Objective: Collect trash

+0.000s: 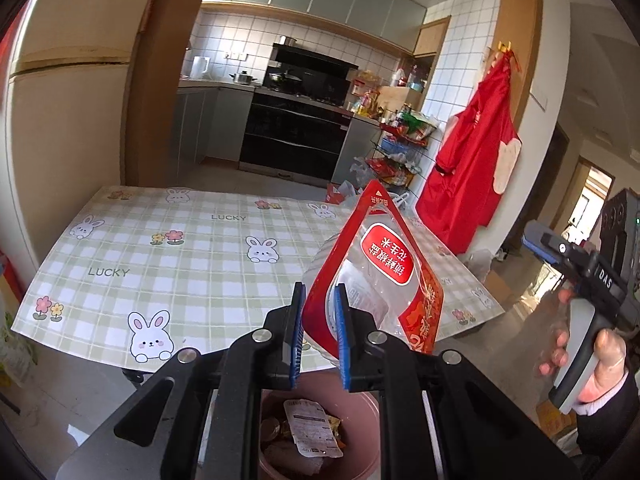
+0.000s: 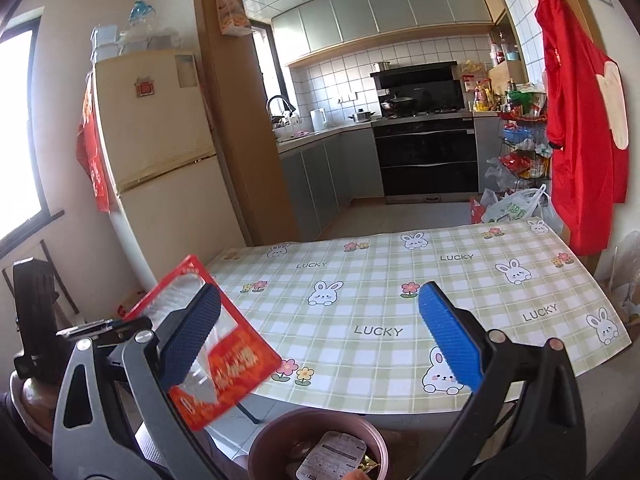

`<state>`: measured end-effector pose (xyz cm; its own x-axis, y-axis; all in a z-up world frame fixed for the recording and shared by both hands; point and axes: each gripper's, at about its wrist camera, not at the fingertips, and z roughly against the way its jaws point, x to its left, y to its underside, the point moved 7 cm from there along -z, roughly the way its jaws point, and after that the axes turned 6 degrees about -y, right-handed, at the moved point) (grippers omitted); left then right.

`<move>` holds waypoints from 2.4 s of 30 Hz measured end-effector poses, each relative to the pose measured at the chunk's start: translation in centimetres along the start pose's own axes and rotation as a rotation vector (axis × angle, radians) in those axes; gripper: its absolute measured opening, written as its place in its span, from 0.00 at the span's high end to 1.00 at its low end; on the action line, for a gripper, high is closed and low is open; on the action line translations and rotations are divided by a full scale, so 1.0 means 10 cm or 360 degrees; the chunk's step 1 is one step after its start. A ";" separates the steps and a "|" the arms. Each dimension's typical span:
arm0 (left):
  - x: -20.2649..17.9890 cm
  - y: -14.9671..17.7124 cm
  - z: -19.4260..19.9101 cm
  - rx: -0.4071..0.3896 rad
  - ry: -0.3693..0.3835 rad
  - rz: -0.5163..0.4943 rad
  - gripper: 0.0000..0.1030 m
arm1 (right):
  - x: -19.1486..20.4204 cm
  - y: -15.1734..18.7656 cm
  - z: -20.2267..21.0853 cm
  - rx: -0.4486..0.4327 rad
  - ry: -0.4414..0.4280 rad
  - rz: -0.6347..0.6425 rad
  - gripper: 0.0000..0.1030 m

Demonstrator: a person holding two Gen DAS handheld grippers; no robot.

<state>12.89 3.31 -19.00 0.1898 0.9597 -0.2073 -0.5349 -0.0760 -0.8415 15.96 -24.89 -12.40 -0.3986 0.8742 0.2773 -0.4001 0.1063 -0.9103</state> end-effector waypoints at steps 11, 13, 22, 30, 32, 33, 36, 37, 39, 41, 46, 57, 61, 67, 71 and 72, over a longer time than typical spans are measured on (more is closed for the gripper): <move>-0.40 0.24 -0.22 0.0120 0.0080 -0.0191 0.86 | -0.19 0.07 -0.02 0.0012 -0.0001 -0.0094 0.05; -0.42 0.27 -0.24 0.0138 0.0095 -0.0208 0.86 | -0.22 0.08 -0.03 0.0015 -0.0009 -0.0123 0.05; -0.45 0.30 -0.30 0.0119 0.0106 -0.0235 0.18 | -0.29 0.12 -0.03 0.0025 0.0016 -0.0150 0.05; -0.22 0.20 -0.25 0.0063 -0.0052 -0.0190 0.06 | -0.25 0.18 -0.11 0.0103 0.0096 -0.0064 0.05; -0.19 0.17 -0.23 0.0055 -0.0093 -0.0194 0.06 | -0.22 0.20 -0.14 0.0138 0.0117 -0.0018 0.05; -0.17 0.15 -0.22 0.0053 -0.0108 -0.0201 0.06 | -0.20 0.20 -0.16 0.0156 0.0128 0.0005 0.05; -0.12 0.10 -0.19 0.0048 -0.0139 -0.0230 0.06 | -0.15 0.18 -0.19 0.0185 0.0147 0.0061 0.05; -0.11 0.07 -0.17 0.0041 -0.0146 -0.0246 0.06 | -0.13 0.17 -0.19 0.0193 0.0157 0.0078 0.05; -0.10 -0.02 -0.13 0.0007 -0.0164 -0.0284 0.06 | -0.11 0.14 -0.19 0.0203 0.0171 0.0111 0.05; -0.07 -0.11 -0.07 -0.0036 -0.0199 -0.0331 0.06 | -0.06 0.09 -0.18 0.0215 0.0192 0.0168 0.05; -0.09 -0.40 0.11 -0.0106 -0.0184 -0.0430 0.06 | 0.08 -0.09 -0.12 0.0194 0.0269 0.0321 0.05; -0.33 -0.76 0.37 -0.0251 -0.0140 -0.0558 0.06 | 0.18 -0.37 0.10 0.0067 0.0310 0.0332 0.05; -0.38 -0.77 0.37 -0.0263 -0.0139 -0.0572 0.06 | 0.14 -0.38 0.12 0.0071 0.0320 0.0317 0.05; -0.41 -0.75 0.35 -0.0263 -0.0159 -0.0568 0.06 | 0.11 -0.36 0.09 0.0085 0.0324 0.0308 0.05; -0.40 -0.75 0.36 -0.0263 -0.0174 -0.0568 0.06 | 0.11 -0.36 0.08 0.0090 0.0327 0.0303 0.05; -0.39 -0.75 0.36 -0.0261 -0.0174 -0.0568 0.06 | 0.11 -0.36 0.08 0.0090 0.0327 0.0302 0.05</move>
<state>13.19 1.08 -10.05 0.2465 0.9561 0.1588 -0.3111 0.2333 -0.9213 16.33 -24.70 -8.58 -0.2976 0.9542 0.0305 -0.3823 -0.0899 -0.9196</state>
